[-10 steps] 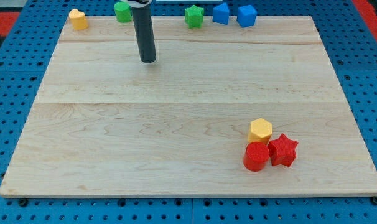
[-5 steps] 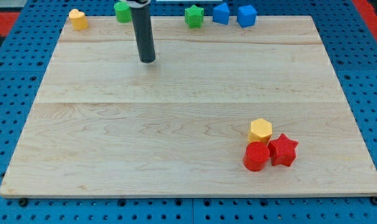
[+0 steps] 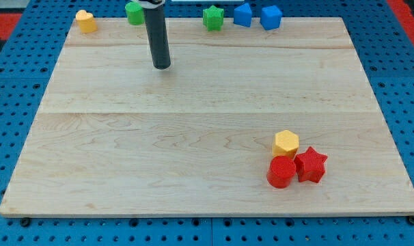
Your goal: Move your arm towards the top left
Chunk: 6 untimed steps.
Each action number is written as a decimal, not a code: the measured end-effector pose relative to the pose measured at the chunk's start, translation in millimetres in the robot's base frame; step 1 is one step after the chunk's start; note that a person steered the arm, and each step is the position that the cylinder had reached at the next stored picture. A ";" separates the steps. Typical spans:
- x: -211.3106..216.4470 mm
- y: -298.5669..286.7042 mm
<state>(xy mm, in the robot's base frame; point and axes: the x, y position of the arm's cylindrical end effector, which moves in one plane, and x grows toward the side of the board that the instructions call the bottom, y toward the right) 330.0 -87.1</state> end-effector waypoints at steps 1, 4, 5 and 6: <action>0.0 -0.7; -4.4 -5.3; -28.9 -9.5; -53.3 -12.4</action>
